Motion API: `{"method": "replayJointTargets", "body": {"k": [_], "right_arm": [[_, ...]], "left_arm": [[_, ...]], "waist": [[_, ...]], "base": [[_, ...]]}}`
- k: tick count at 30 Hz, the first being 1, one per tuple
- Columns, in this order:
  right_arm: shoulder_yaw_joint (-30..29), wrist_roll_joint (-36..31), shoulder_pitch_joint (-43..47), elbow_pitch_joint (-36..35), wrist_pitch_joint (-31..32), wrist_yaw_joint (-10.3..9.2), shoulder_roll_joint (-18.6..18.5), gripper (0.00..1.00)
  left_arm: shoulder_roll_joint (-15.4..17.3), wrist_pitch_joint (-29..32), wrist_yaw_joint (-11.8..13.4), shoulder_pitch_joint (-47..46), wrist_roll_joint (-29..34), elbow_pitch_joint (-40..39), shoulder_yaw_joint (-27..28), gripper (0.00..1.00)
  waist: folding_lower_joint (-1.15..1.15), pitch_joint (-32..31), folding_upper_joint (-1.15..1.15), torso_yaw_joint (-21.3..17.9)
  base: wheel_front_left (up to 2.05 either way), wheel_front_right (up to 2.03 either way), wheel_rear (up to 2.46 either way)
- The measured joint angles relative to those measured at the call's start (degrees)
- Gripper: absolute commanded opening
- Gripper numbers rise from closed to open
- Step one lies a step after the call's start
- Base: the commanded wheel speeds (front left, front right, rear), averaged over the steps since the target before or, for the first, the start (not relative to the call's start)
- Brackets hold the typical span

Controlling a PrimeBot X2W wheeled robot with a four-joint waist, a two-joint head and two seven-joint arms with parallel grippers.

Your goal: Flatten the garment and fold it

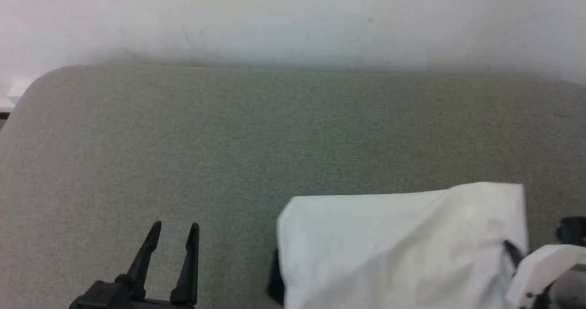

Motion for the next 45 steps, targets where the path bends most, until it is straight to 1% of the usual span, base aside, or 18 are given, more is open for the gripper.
{"method": "replayJointTargets", "body": {"k": [5,7,9,11,15,19,22,26,29,34,38,42,45], "right_arm": [[-7.8,-4.3,-0.8,-0.8,-0.9,-0.01,-3.8,0.00],[-9.9,-5.5,-0.8,-0.7,-1.1,-0.01,-5.0,0.00],[-11.1,-5.5,-0.8,-0.6,-1.2,-0.01,-5.1,0.00],[-10.7,-5.0,-0.8,-1.1,-1.0,-0.01,-4.5,0.00],[-6.0,-3.2,-0.7,-3.7,0.2,-0.02,-3.3,0.00],[1.9,0.1,-0.7,-7.8,2.8,-0.02,-2.4,0.00],[7.7,3.2,-0.7,-10.9,6.0,-0.02,-1.7,0.00],[13.6,5.2,-0.7,-14.1,9.3,-0.02,-1.8,0.00],[17.1,5.7,-0.7,-14.8,11.0,-0.02,-2.2,0.00],[21.5,6.1,-1.0,-14.2,12.2,-0.02,-2.2,0.00],[24.2,5.9,-2.7,-12.1,12.2,-0.02,-1.6,0.00],[25.0,3.0,-4.8,-7.3,12.0,-0.02,-0.7,0.00],[25.2,1.2,-6.4,-2.4,11.7,-0.02,0.2,0.00]], "left_arm": [[0.0,0.0,0.1,0.1,0.0,0.3,-0.4,1.00],[0.0,0.0,0.1,0.1,0.1,0.4,-0.5,1.00],[0.1,0.0,0.1,0.1,0.1,0.5,-0.6,1.00],[0.3,0.1,0.3,0.2,0.1,0.6,-0.5,1.00],[0.3,0.2,0.4,0.3,0.1,0.7,-0.6,1.00],[0.0,0.3,0.4,0.2,0.0,1.0,-1.1,1.00],[-0.5,0.2,0.4,0.2,-0.1,1.3,-1.4,1.00],[-0.7,0.2,0.4,0.2,-0.2,2.0,-1.6,1.00],[-1.0,0.0,0.4,-0.1,-0.5,2.3,-1.7,1.00],[-1.4,-0.2,0.3,-0.5,-0.7,2.9,-1.8,1.00],[-1.6,-0.3,0.2,-1.1,-1.0,3.4,-1.9,1.00],[-2.1,-0.4,-0.4,-1.9,-1.0,4.0,-2.2,1.00],[-2.3,-0.6,-0.7,-2.9,-1.0,4.4,-2.5,1.00]], "waist": [[0.00,-0.7,0.00,-1.6],[0.00,-0.9,0.00,-1.9],[0.00,-1.0,0.00,-2.0],[0.00,-1.2,0.00,-2.0],[0.00,-1.3,0.00,-2.0],[0.00,-1.2,0.00,-1.8],[0.00,-1.0,0.00,-1.4],[0.00,-0.7,0.00,-0.6],[0.00,-0.3,0.00,0.2],[0.00,0.6,0.00,1.6],[0.00,1.6,0.00,2.5],[0.00,2.7,0.00,3.4],[0.00,3.3,0.00,4.0]], "base": [[0.00,0.00,0.00],[0.00,0.00,0.00],[0.00,0.00,0.00],[0.00,0.00,0.00],[0.00,0.00,0.00],[0.00,0.00,0.00],[0.00,0.00,0.00],[0.00,0.00,0.00],[0.00,0.00,0.00],[0.00,0.00,0.00],[0.00,0.00,0.00],[0.00,0.00,0.00],[0.00,0.00,0.00]]}}
